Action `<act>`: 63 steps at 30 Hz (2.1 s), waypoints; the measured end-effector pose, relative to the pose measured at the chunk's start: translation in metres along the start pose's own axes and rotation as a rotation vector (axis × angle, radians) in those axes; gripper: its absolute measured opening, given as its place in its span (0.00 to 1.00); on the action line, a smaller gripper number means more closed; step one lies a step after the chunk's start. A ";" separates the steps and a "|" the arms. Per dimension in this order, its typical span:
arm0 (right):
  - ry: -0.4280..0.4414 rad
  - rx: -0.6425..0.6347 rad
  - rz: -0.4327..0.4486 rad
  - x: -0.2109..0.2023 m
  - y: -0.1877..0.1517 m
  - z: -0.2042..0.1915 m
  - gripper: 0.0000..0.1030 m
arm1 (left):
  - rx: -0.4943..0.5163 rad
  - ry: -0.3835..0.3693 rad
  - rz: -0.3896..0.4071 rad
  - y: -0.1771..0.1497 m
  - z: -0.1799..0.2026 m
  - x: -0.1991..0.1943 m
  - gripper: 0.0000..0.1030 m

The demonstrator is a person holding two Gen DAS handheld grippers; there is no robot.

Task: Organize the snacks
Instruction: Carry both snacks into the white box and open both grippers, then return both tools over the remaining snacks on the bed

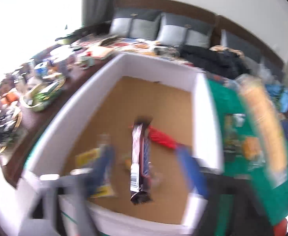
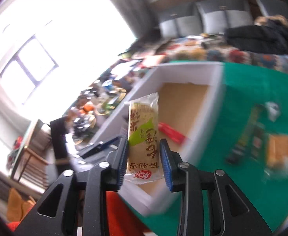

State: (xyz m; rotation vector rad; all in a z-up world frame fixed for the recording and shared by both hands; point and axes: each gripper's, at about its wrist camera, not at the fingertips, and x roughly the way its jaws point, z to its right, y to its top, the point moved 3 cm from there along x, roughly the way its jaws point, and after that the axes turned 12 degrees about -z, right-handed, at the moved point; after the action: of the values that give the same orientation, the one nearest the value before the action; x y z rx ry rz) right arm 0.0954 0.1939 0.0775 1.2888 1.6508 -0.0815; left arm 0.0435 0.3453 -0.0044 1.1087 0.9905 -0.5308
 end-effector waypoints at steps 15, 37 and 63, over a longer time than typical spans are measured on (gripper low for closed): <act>-0.678 0.032 -0.102 -0.004 -0.171 0.199 0.70 | 0.332 -0.057 0.206 -0.045 0.102 -0.014 0.86; -0.796 0.414 0.035 -0.081 -0.245 0.319 0.85 | 0.398 0.199 0.317 -0.069 0.161 -0.006 0.84; -0.801 0.420 0.034 -0.082 -0.246 0.318 0.87 | 0.531 -0.122 -0.206 -0.171 0.260 0.119 1.00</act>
State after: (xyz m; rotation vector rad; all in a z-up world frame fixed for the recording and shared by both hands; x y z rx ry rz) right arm 0.1080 -0.1529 -0.1422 1.3381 0.9367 -0.8486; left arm 0.0697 0.0538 -0.1638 1.4279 0.8829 -1.0584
